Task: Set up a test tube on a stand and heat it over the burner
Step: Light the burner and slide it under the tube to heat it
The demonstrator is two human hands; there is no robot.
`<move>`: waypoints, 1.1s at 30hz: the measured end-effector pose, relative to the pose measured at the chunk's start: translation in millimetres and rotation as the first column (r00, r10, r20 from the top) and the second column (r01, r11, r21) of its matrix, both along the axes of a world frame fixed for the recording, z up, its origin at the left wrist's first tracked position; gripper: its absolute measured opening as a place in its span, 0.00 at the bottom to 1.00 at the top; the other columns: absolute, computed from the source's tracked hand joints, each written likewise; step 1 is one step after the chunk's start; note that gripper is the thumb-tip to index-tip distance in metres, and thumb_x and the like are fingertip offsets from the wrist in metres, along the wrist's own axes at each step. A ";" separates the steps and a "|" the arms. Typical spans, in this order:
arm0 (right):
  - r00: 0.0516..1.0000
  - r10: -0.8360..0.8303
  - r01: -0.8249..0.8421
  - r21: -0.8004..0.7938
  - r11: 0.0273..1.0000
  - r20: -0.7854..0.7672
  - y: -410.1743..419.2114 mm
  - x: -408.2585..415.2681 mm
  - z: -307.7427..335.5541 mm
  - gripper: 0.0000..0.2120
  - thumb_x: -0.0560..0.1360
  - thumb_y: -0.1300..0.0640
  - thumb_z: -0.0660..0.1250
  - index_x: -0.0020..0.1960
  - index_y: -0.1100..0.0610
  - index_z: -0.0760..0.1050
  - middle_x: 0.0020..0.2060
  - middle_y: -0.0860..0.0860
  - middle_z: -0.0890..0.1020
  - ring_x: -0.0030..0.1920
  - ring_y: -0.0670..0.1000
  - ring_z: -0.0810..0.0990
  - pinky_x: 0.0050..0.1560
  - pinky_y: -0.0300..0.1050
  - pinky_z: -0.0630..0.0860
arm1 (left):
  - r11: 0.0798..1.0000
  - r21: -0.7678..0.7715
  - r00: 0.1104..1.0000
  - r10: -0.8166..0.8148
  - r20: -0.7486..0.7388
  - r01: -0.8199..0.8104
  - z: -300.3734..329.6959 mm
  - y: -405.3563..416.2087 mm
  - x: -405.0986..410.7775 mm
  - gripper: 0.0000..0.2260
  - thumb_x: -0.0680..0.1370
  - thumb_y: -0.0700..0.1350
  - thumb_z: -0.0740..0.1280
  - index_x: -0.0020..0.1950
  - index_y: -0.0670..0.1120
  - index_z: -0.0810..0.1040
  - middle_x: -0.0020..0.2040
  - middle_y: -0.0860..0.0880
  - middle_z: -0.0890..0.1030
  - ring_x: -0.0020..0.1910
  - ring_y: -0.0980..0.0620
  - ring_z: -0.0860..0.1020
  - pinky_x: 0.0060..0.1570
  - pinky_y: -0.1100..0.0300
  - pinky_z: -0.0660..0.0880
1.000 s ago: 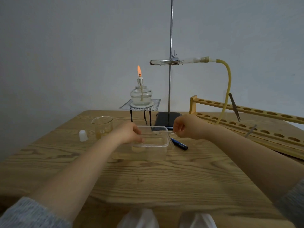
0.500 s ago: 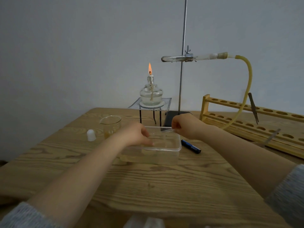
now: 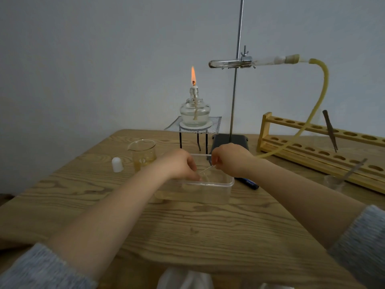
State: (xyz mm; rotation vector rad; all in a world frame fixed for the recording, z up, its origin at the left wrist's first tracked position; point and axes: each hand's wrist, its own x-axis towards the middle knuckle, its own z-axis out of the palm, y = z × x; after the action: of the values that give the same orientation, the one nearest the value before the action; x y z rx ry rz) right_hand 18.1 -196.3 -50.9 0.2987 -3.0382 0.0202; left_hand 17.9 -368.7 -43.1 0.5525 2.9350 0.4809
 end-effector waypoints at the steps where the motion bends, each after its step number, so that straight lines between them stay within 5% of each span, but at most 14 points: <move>1: 1.000 0.005 -0.005 0.007 1.000 0.000 -0.9 -0.3 -0.3 0.10 0.78 0.57 0.61 0.56 0.50 0.78 0.52 0.51 0.80 0.51 0.53 0.78 0.47 0.43 0.72 | 1.000 -0.008 1.000 0.004 0.002 -0.004 0.4 0.7 -0.5 0.16 0.68 0.56 0.74 0.52 0.52 0.81 0.51 0.53 0.81 0.48 0.53 0.79 0.53 0.54 0.77; 25: 0.996 0.048 -0.052 0.046 0.998 0.076 -13.2 -2.3 -9.6 0.09 0.76 0.58 0.65 0.54 0.50 0.80 0.53 0.49 0.81 0.54 0.52 0.78 0.55 0.46 0.74 | 0.998 -0.037 0.999 0.047 -0.028 -0.048 -0.5 5.7 -2.2 0.11 0.66 0.53 0.74 0.47 0.53 0.81 0.47 0.53 0.82 0.47 0.53 0.80 0.52 0.56 0.77; 33: 0.994 0.061 -0.069 0.081 0.994 0.094 -16.4 -6.5 -11.5 0.09 0.76 0.61 0.64 0.51 0.50 0.80 0.52 0.50 0.81 0.53 0.52 0.78 0.54 0.46 0.75 | 0.999 0.014 0.999 0.039 0.028 -0.039 1.9 3.5 -3.2 0.10 0.68 0.51 0.74 0.47 0.51 0.82 0.47 0.51 0.82 0.41 0.52 0.81 0.42 0.59 0.79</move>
State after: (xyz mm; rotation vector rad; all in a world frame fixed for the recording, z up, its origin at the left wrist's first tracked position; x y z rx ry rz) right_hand 11.6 -212.7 -62.4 0.4145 -3.1245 -0.0925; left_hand 14.7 -365.2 -41.1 0.4873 2.9228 0.5100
